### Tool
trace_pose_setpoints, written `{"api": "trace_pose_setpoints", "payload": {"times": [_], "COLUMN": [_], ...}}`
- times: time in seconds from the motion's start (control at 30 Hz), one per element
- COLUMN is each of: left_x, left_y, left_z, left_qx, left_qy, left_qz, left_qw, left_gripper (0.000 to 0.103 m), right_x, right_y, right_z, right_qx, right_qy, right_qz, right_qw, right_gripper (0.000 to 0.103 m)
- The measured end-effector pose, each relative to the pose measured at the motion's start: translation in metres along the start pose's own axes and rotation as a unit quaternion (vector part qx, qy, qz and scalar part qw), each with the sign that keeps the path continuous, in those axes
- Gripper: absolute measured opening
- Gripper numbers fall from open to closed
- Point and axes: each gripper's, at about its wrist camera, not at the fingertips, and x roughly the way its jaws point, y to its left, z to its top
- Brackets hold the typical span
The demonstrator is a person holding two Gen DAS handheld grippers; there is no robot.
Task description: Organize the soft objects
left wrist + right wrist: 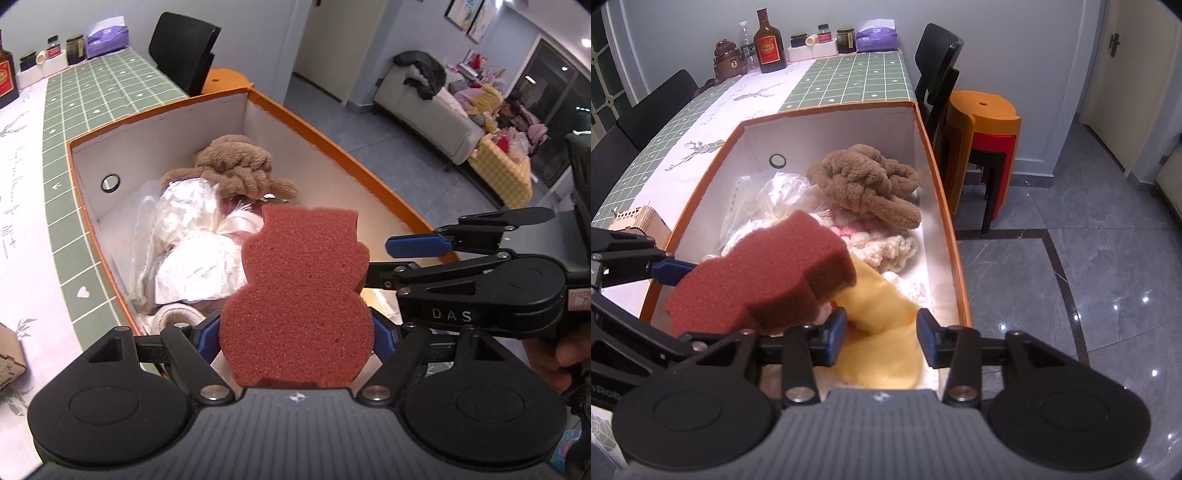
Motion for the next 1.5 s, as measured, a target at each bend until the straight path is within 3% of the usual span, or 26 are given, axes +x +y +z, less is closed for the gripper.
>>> {"api": "trace_pose_setpoints", "payload": {"times": [0.43,0.67,0.87,1.17,1.23,1.4,1.5], "left_x": [-0.019,-0.051,-0.096,-0.155,-0.163,-0.181,-0.188], "left_y": [0.007,0.015,0.031,0.048,0.052,0.057,0.056], "left_z": [-0.005,-0.018,-0.045,-0.097,-0.108,-0.135,-0.157], "left_qx": [-0.026,-0.053,-0.069,-0.084,-0.080,-0.081,-0.066], "left_qy": [-0.042,-0.113,-0.208,-0.294,-0.306,-0.305,-0.317], "left_qz": [-0.019,-0.016,0.010,0.117,0.137,0.172,0.204], "left_qw": [0.9986,0.9921,0.9756,0.9448,0.9389,0.9332,0.9240], "left_gripper": [0.101,0.103,0.103,0.103,0.103,0.103,0.103], "right_x": [-0.014,-0.039,-0.068,-0.106,-0.114,-0.131,-0.135], "right_y": [0.006,0.016,0.037,0.092,0.108,0.147,0.169], "right_z": [0.000,0.001,0.001,-0.017,-0.024,-0.050,-0.068], "right_qx": [-0.006,0.000,0.007,-0.004,-0.012,-0.027,-0.033], "right_qy": [-0.012,-0.057,-0.117,-0.212,-0.236,-0.306,-0.333], "right_qz": [-0.007,-0.002,0.009,0.022,0.021,0.021,0.024], "right_qw": [1.000,0.998,0.993,0.977,0.971,0.951,0.942], "right_gripper": [0.060,0.068,0.080,0.091,0.094,0.098,0.100]}}
